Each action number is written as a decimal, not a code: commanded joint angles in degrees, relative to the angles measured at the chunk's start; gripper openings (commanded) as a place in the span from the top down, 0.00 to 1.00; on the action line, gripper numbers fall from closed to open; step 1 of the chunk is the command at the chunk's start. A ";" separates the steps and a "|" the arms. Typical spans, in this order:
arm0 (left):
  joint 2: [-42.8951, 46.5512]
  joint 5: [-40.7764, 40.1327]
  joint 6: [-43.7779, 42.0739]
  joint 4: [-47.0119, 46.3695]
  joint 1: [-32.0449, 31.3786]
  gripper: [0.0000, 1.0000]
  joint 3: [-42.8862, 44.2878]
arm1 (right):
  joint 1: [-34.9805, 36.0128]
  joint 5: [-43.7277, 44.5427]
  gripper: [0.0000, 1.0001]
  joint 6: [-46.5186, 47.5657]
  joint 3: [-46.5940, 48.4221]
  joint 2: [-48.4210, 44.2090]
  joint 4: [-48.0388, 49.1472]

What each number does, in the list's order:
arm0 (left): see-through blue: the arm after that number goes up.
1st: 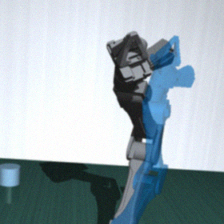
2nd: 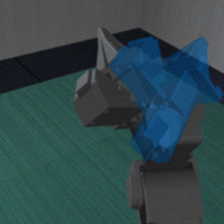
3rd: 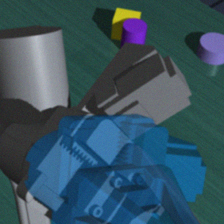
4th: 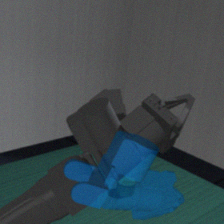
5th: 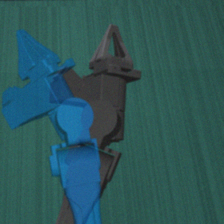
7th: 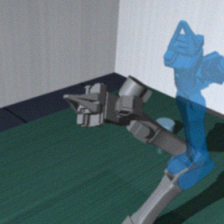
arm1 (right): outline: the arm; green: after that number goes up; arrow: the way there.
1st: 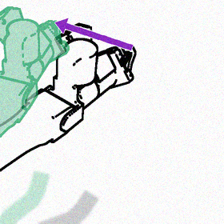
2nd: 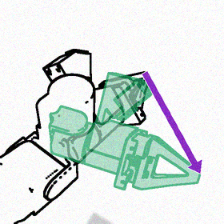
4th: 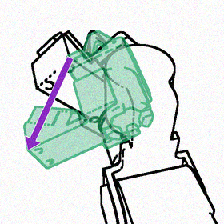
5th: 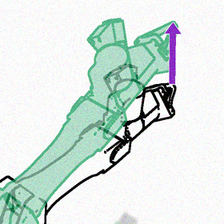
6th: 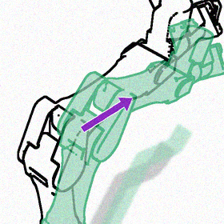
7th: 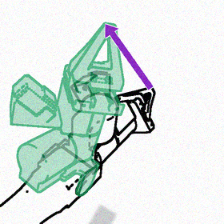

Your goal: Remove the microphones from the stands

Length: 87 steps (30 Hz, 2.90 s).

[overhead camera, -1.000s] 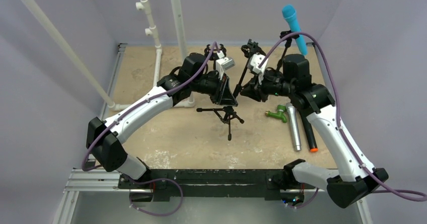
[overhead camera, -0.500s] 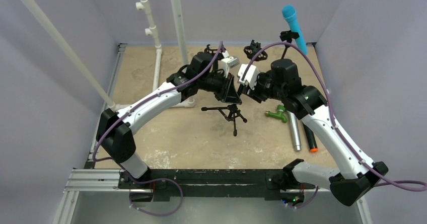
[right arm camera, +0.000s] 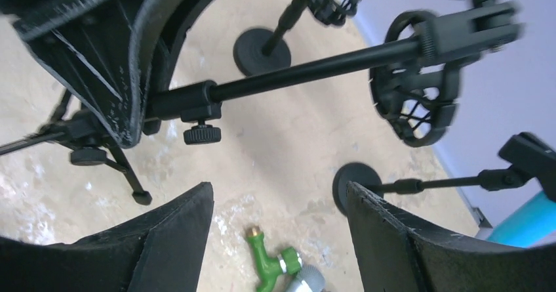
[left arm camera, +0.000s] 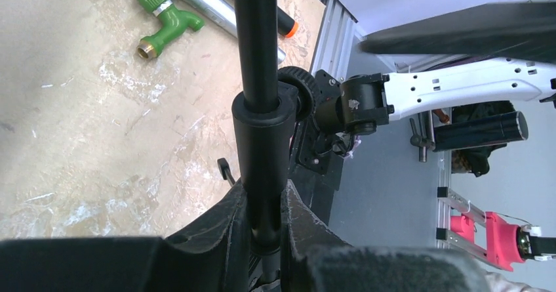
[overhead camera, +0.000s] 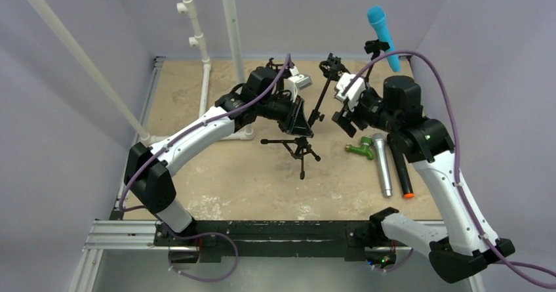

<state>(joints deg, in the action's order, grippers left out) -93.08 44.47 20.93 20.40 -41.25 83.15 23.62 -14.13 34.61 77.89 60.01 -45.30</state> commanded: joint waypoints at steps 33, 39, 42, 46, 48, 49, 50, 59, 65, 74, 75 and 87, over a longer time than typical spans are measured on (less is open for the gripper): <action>10.90 15.61 -14.39 6.83 0.29 1.00 -4.08 | -3.82 -4.94 0.50 1.25 12.82 6.37 3.72; 11.05 15.98 -14.58 6.67 0.30 1.00 -4.36 | -3.76 -10.19 0.73 1.16 12.36 6.70 3.17; 10.92 15.88 -14.23 6.52 0.29 1.00 -4.03 | -3.82 -13.35 0.84 1.96 11.30 6.40 2.37; 9.96 14.60 -13.72 7.28 0.36 1.00 -2.04 | -3.79 -17.06 0.97 1.41 9.31 5.79 0.63; 9.02 13.54 -13.57 8.29 0.38 1.00 -0.31 | -3.80 -19.05 1.00 0.98 8.25 5.50 0.39; 8.46 13.03 -13.46 8.81 0.39 1.00 0.56 | -3.76 -19.53 1.00 0.91 7.80 5.38 0.30; 7.94 12.42 -13.34 9.11 0.39 1.00 1.26 | -3.72 -19.83 1.00 0.88 7.40 5.10 0.16; 2.55 2.74 -12.18 10.54 0.33 1.00 8.04 | -1.93 -22.69 1.00 -0.34 1.42 3.81 0.17; -1.11 -0.35 -11.83 11.28 0.39 1.00 13.16 | -1.02 -23.54 0.87 -1.03 -2.09 2.94 0.56; -0.09 -5.66 -15.37 10.09 1.07 1.00 11.97 | -1.31 -13.73 0.23 -0.71 4.72 -0.51 -4.52; 0.13 -6.33 -15.61 10.03 1.08 1.00 11.88 | -1.70 -14.99 0.23 -0.91 5.23 -0.92 -5.26; 1.41 -4.06 -11.29 2.06 1.13 1.00 10.27 | -3.90 -33.80 0.33 -17.17 -3.41 -0.60 4.02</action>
<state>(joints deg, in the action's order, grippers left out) -95.48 36.69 6.92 31.35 -40.03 92.79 20.56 -41.06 27.11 78.48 57.89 -48.82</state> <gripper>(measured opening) 0.144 0.680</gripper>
